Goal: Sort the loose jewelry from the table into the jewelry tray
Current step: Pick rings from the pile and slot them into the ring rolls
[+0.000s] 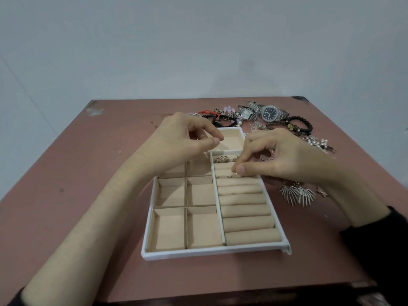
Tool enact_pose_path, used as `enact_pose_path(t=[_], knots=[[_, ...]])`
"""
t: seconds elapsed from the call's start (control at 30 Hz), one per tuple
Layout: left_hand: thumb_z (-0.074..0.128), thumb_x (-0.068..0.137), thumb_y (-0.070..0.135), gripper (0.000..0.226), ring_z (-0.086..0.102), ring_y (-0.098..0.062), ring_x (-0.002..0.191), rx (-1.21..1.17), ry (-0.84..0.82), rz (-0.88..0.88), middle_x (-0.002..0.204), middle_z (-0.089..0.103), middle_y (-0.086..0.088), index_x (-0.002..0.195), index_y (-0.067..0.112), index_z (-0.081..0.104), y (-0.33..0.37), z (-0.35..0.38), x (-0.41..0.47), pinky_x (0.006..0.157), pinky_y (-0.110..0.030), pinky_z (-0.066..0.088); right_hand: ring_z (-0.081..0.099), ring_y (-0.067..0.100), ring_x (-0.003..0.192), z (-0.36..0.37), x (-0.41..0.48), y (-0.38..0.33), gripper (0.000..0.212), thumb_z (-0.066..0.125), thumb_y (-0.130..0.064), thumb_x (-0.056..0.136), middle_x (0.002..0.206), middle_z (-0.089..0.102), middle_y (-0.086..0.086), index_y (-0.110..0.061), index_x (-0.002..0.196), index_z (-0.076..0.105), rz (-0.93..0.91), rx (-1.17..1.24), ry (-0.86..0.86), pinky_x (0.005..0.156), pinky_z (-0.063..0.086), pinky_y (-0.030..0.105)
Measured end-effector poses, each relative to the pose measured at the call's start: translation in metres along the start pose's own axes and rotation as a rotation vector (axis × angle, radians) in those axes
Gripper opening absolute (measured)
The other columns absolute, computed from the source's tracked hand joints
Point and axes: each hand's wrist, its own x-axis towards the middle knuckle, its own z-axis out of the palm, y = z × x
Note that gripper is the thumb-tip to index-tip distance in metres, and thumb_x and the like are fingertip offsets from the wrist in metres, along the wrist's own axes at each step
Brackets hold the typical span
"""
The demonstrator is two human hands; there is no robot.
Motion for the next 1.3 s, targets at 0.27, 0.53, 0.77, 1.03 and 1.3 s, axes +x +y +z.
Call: enact_pose_path(t=[0.27,0.53,0.77,1.03,1.3], knots=[[0.066,0.082,0.023,0.009,0.045,0.000,0.055,-0.021,0.005,-0.001,0.057,0.054,0.010,0.082,0.028,0.073,0.000,0.000,0.000,0.054,-0.010,0.034,0.050,0.029,0.061,0.001,-0.001,0.000,0.004,0.076,-0.016,0.076,0.064,0.057,0.016,-0.016,0.074,0.073,0.024,0.047,0.003,0.058,0.042,0.037],[0.066,0.082,0.023,0.009,0.046,-0.001,0.056,-0.026,0.002,0.006,0.058,0.054,0.008,0.084,0.027,0.073,0.000,-0.001,0.000,0.055,-0.010,0.035,0.052,0.031,0.070,0.001,0.001,0.004,0.005,0.078,-0.021,0.075,0.065,0.058,0.008,-0.019,0.074,0.073,0.019,-0.002,-0.003,0.067,0.044,0.048],[0.066,0.081,0.026,0.008,0.047,-0.001,0.056,-0.018,0.002,0.002,0.057,0.055,0.011,0.082,0.030,0.073,-0.002,-0.001,0.001,0.054,-0.009,0.036,0.053,0.035,0.070,0.001,0.000,0.002,0.009,0.078,-0.024,0.073,0.064,0.056,0.012,-0.017,0.073,0.072,0.007,0.003,0.004,0.063,0.045,0.045],[0.065,0.081,0.026,0.008,0.046,0.001,0.054,-0.006,0.000,0.002,0.057,0.055,0.010,0.083,0.029,0.072,-0.002,-0.001,0.001,0.053,-0.008,0.035,0.051,0.031,0.069,0.004,0.001,0.004,0.008,0.079,-0.021,0.073,0.060,0.050,0.004,-0.017,0.072,0.072,-0.002,-0.030,0.001,0.067,0.043,0.046],[0.065,0.082,0.024,0.009,0.045,0.000,0.057,-0.022,0.018,0.010,0.058,0.054,0.010,0.081,0.030,0.072,0.001,0.000,-0.001,0.054,-0.009,0.034,0.045,0.009,0.060,-0.018,-0.002,0.002,0.006,0.072,-0.022,0.079,0.068,0.060,0.012,-0.016,0.078,0.071,0.122,0.072,0.285,0.056,0.038,0.016]])
